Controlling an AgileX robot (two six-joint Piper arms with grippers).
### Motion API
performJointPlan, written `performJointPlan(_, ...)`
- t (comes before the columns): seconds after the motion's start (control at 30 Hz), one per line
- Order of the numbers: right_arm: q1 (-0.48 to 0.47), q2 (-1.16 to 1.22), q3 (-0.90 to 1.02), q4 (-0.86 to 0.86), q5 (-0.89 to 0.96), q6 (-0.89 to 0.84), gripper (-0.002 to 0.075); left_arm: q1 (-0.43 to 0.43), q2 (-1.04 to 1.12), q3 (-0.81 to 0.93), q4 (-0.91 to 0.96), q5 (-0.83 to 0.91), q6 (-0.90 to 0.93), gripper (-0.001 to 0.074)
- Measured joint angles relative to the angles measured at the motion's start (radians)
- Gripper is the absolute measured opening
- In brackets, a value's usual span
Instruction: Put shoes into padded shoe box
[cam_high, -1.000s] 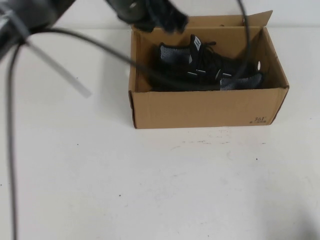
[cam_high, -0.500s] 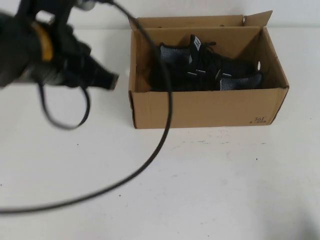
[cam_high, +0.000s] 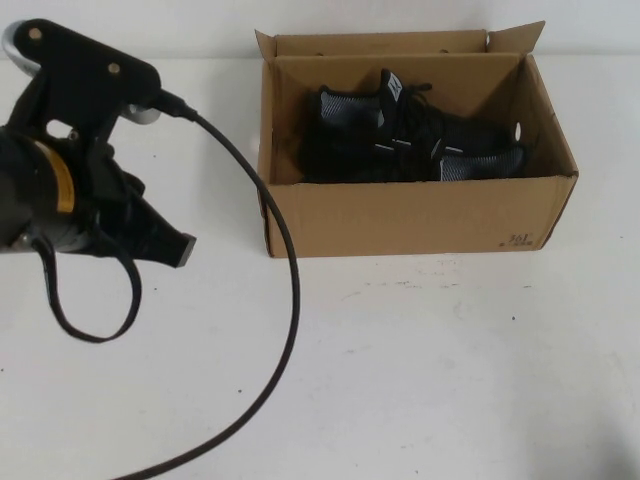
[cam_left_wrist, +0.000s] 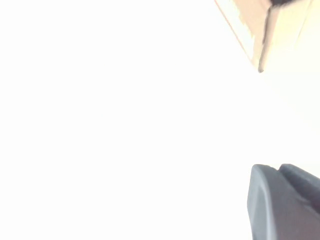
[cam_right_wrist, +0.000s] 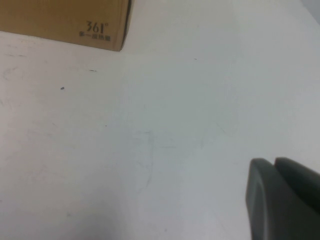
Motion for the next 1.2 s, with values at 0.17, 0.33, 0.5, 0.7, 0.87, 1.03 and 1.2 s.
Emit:
performJointPlan(0.17, 0.000, 0.000, 0.000, 0.000, 0.000, 0.002, -0.0007, 0.000, -0.002, 0.007, 0.000, -0.092, 0.002, -0.0002)
performJointPlan(0.33, 0.000, 0.000, 0.000, 0.000, 0.000, 0.002, -0.0006, 0.034, -0.110, 0.128, -0.071, -0.370, 0.095, -0.0002)
performJointPlan(0.5, 0.000, 0.000, 0.000, 0.000, 0.000, 0.002, -0.0007, 0.187, -0.339, 0.412, -0.355, -0.823, 0.384, -0.0002)
performJointPlan(0.7, 0.000, 0.000, 0.000, 0.000, 0.000, 0.002, -0.0007, 0.317, -0.650, 0.785, -0.421, -1.163, 0.515, -0.0002)
performJointPlan(0.87, 0.000, 0.000, 0.000, 0.000, 0.000, 0.002, -0.0006, 0.440, -0.917, 1.000, -0.465, -1.203, 0.531, -0.0002)
performJointPlan(1.03, 0.000, 0.000, 0.000, 0.000, 0.000, 0.002, -0.0007, 0.555, -1.141, 1.130, -0.491, -1.170, 0.535, -0.0002)
performJointPlan(1.2, 0.000, 0.000, 0.000, 0.000, 0.000, 0.002, -0.0007, 0.597, -1.218, 1.155, -0.502, -0.997, 0.533, -0.0002)
